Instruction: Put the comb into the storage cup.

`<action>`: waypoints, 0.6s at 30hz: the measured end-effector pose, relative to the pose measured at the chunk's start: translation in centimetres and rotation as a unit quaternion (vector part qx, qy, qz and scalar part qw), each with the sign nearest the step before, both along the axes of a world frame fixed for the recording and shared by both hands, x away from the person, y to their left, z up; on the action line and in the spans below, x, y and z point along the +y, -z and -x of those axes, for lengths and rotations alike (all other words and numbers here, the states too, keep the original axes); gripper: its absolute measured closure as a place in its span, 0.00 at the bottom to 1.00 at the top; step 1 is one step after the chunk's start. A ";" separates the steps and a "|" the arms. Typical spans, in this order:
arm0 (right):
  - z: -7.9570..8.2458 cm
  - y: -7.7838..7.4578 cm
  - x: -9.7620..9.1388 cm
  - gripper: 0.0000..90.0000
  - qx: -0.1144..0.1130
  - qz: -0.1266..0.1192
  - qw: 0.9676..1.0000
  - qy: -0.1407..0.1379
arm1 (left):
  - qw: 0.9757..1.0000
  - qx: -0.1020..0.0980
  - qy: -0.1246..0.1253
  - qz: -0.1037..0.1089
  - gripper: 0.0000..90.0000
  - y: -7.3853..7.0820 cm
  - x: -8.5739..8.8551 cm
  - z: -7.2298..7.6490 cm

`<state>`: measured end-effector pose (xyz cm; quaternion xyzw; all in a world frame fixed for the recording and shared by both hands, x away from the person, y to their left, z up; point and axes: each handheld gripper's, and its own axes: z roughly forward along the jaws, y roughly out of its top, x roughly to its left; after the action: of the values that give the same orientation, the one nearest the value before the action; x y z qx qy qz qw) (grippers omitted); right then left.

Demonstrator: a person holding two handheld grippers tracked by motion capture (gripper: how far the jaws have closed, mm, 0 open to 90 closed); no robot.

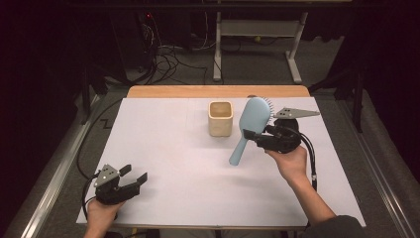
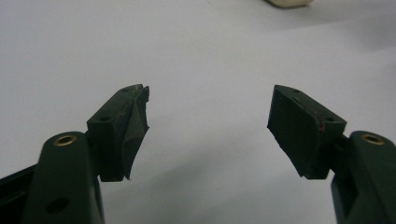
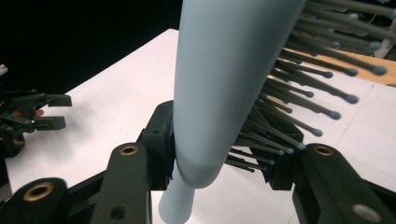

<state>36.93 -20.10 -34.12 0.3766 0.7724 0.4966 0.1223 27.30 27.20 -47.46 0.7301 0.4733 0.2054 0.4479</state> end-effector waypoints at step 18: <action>-1.9 -0.6 0.2 0.61 0.004 -0.002 1.000 0.014 | 1.000 0.005 -0.001 0.003 0.32 0.1 0.2 -0.1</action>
<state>38.82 -19.88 -33.53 0.3901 0.7663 0.4949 0.1254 27.37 27.38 -47.56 0.7291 0.4772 0.2010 0.4476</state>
